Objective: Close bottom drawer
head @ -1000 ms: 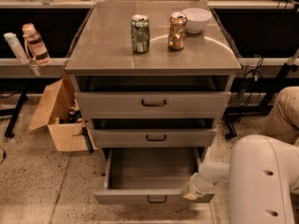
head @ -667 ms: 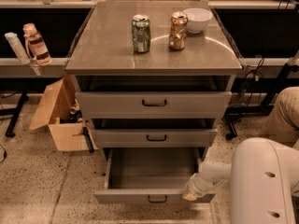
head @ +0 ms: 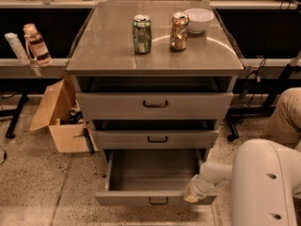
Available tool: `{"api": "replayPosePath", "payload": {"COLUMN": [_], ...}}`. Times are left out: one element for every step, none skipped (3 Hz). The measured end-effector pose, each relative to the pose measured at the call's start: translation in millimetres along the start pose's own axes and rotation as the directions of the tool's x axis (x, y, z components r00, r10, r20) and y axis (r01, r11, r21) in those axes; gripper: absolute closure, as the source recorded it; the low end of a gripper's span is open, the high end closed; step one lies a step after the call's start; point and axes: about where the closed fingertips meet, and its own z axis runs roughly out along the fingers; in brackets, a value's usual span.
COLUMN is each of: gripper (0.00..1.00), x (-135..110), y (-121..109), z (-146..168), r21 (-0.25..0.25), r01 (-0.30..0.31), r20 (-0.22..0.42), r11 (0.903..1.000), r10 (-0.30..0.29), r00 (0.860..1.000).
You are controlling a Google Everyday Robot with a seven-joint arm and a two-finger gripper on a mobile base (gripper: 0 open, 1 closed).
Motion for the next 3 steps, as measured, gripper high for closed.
{"api": "replayPosePath", "payload": {"gripper": [1.00, 1.00, 0.81], "x": [-0.5, -1.5, -1.5], "y": [-20.3, -43.4, -43.4], "z": [-1.0, -3.1, -3.1], "r21": [0.020, 0.043, 0.043], "r01": [0.011, 0.014, 0.014], "r20": [-0.014, -0.033, -0.033], "r11": [0.9997, 0.9990, 0.9990], "r10": [-0.010, -0.013, -0.013], "r00": [1.000, 0.999, 0.999]}}
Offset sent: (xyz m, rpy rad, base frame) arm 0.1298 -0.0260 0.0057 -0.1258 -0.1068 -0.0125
